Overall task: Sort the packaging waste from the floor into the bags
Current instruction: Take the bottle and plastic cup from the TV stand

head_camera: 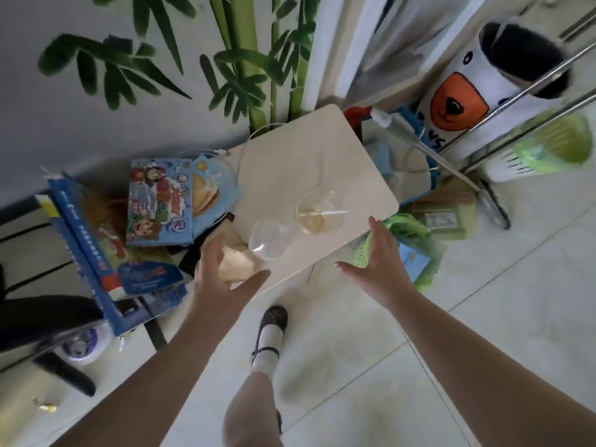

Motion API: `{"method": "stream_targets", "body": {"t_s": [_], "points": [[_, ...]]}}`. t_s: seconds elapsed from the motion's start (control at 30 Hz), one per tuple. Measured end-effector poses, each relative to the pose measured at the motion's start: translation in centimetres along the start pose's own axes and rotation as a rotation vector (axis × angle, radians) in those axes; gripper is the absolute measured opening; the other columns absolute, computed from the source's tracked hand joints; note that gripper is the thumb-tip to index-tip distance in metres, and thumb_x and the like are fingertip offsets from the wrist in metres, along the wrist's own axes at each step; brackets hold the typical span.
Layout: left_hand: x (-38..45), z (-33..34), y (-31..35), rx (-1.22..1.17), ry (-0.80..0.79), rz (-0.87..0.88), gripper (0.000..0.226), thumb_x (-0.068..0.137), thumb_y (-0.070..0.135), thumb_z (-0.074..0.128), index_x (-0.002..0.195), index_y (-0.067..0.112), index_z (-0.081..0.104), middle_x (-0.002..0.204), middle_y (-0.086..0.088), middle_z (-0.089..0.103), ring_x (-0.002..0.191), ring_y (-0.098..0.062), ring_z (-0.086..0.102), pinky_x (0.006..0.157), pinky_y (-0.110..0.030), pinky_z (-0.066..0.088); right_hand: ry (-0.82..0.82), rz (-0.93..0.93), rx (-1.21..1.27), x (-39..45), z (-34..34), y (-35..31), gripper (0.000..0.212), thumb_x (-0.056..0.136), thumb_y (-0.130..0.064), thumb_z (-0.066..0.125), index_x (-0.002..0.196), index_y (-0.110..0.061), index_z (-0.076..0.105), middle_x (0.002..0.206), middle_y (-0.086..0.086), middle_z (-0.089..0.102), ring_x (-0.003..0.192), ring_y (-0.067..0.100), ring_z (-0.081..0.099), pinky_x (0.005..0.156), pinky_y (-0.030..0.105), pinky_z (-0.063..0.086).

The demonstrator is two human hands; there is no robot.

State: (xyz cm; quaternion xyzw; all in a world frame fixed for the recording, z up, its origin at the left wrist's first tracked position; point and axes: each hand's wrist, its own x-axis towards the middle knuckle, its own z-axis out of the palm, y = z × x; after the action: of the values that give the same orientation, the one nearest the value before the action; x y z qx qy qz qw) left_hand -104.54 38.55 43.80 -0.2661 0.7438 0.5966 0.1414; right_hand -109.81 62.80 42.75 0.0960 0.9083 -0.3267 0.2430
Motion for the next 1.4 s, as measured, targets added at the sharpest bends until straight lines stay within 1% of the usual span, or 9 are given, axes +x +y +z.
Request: {"method": "stream_targets", "body": {"t_s": [0.1,0.2,0.4,0.6,0.7,0.83,1.03,1.17,1.4], "points": [[2.5,2.2,1.1,-0.001,-0.001,-0.030,0.104,0.050,0.048,0.080,0.139,0.042,0.026,0.135,0.015,0.027,0.125,-0.003,0.029,0.100,-0.034,0.037,-0.031,-0.165,-0.186,4.9,-0.5,0.0,0.109,0.071,-0.038,0.076,0.149,-0.018,0.001,0.158,0.007,-0.003,0.145,0.022,0.003,0.114,0.034,0.012],[4.5,3.5,1.4,0.022,0.002,-0.033,0.093,0.047,0.058,0.077,0.126,0.063,0.028,0.144,0.017,0.028,0.135,-0.005,0.027,0.107,-0.046,0.036,-0.099,-0.380,-0.357,9.0,-0.7,-0.1,0.118,0.063,-0.043,0.080,0.149,-0.016,0.005,0.157,0.014,0.001,0.145,0.028,0.009,0.115,0.045,0.017],[6.0,5.6,1.3,0.035,0.046,0.012,0.056,0.070,0.031,0.077,0.112,0.055,0.049,0.130,0.017,0.049,0.122,-0.003,0.044,0.100,-0.037,0.044,-0.289,-0.839,-0.685,14.2,-0.2,0.7,0.112,0.057,-0.049,0.080,0.145,-0.021,0.016,0.155,0.018,0.010,0.142,0.034,0.020,0.112,0.054,0.014],[3.2,6.4,1.9,-0.119,0.119,-0.072,0.045,0.079,0.017,0.071,0.108,0.047,0.053,0.116,0.011,0.059,0.113,-0.007,0.052,0.097,-0.028,0.044,-0.237,-0.924,-0.683,14.5,0.5,0.0,0.096,0.054,-0.040,0.085,0.133,-0.020,0.034,0.139,0.019,0.041,0.122,0.036,0.048,0.102,0.049,0.039],[0.1,6.2,2.3,-0.246,0.215,-0.131,0.043,0.080,0.017,0.070,0.108,0.045,0.055,0.115,0.013,0.061,0.111,0.000,0.053,0.088,-0.014,0.042,-0.261,-0.956,-0.643,12.5,-0.4,-1.2,0.092,0.055,-0.038,0.084,0.131,-0.018,0.035,0.136,0.019,0.043,0.122,0.035,0.047,0.098,0.047,0.045],[-6.6,4.2,3.3,-0.325,0.346,-0.134,0.045,0.081,0.014,0.069,0.120,0.031,0.055,0.111,0.013,0.062,0.105,-0.002,0.055,0.077,-0.004,0.044,-0.349,-0.968,-0.543,7.0,-2.6,-4.8,0.090,0.062,-0.039,0.078,0.135,-0.021,0.028,0.143,0.015,0.033,0.132,0.031,0.035,0.105,0.043,0.038],[-20.7,-0.7,2.4,-0.440,0.702,-0.227,0.047,0.076,0.024,0.074,0.119,0.028,0.057,0.111,0.006,0.065,0.109,-0.012,0.057,0.096,-0.030,0.043,-0.601,-1.195,-0.520,-6.5,-2.7,-13.2,0.093,0.060,-0.031,0.081,0.139,-0.017,0.033,0.145,0.010,0.028,0.137,0.024,0.025,0.109,0.037,0.032],[-30.8,-4.1,-0.1,-0.518,0.955,-0.274,0.052,0.068,0.041,0.074,0.117,0.034,0.057,0.110,0.008,0.066,0.106,-0.011,0.059,0.094,-0.029,0.043,-0.706,-1.437,-0.566,-16.3,1.1,-19.2,0.093,0.059,-0.036,0.082,0.137,-0.022,0.033,0.142,0.010,0.032,0.135,0.022,0.027,0.108,0.031,0.027],[-50.4,-10.3,-6.9,-0.772,1.323,-0.250,0.040,0.079,0.014,0.072,0.103,0.041,0.055,0.102,0.013,0.065,0.096,-0.002,0.059,0.082,-0.016,0.043,-0.934,-1.744,-0.651,-35.4,12.3,-24.3,0.089,0.060,-0.049,0.070,0.135,-0.024,0.031,0.138,0.009,0.036,0.132,0.020,0.031,0.112,0.016,0.018]]}}
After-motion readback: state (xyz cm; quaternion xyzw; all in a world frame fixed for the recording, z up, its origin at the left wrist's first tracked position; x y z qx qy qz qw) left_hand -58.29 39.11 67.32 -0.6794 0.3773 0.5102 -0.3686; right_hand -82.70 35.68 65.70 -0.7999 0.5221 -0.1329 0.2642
